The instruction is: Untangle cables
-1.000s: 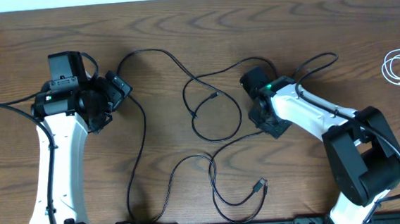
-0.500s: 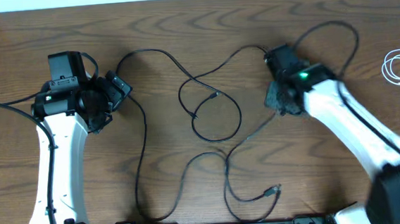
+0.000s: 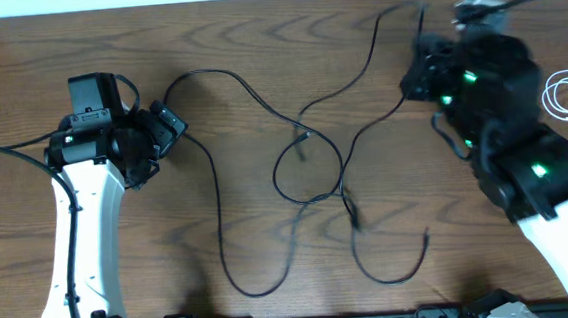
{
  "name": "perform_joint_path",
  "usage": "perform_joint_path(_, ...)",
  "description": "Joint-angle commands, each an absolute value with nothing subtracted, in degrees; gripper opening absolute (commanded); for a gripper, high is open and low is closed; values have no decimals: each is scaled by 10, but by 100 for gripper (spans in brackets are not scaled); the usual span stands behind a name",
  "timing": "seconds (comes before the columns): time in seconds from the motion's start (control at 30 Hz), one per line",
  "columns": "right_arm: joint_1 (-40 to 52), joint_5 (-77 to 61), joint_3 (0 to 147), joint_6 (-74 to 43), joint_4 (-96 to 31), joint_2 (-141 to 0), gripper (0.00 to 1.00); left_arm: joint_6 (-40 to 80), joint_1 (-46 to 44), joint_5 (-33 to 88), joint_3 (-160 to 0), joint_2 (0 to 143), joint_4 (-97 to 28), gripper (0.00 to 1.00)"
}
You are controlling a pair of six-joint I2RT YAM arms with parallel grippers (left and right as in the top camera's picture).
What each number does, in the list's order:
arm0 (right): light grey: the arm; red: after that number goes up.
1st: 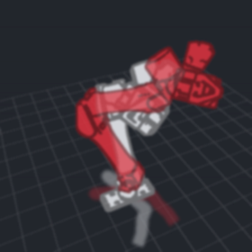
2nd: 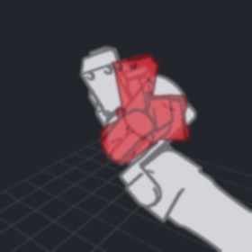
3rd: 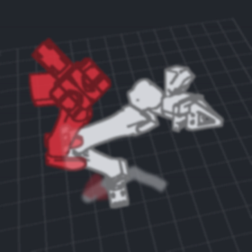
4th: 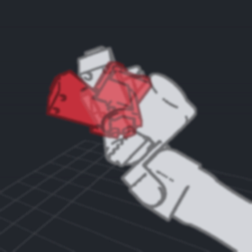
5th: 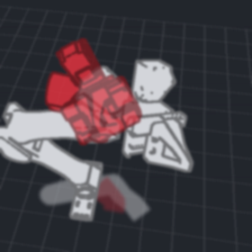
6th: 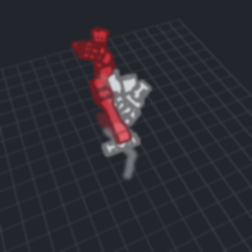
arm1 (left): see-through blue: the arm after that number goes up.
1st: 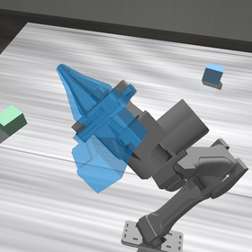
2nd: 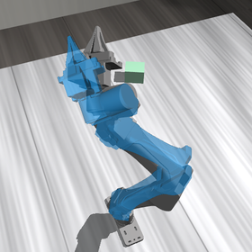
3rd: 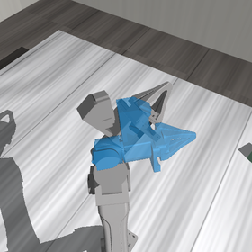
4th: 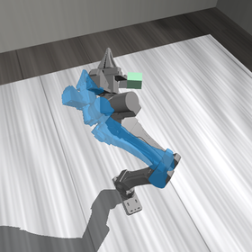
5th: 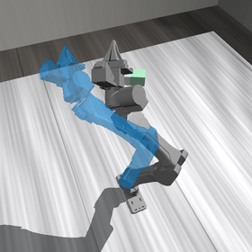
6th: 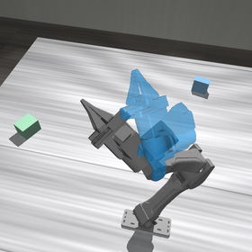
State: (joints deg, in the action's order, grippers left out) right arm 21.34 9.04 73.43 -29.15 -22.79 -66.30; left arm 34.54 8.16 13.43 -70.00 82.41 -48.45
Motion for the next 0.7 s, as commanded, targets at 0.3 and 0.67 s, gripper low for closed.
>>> perform_joint_path(0.3, 212, 172, 743, -179, -155, -646, 1, 348, 83, 135, -703, 826, -486, 98)
perform_joint_path(0.67, 212, 172, 743, 187, -119, -721, 1, 348, 83, 135, -703, 826, -486, 98)
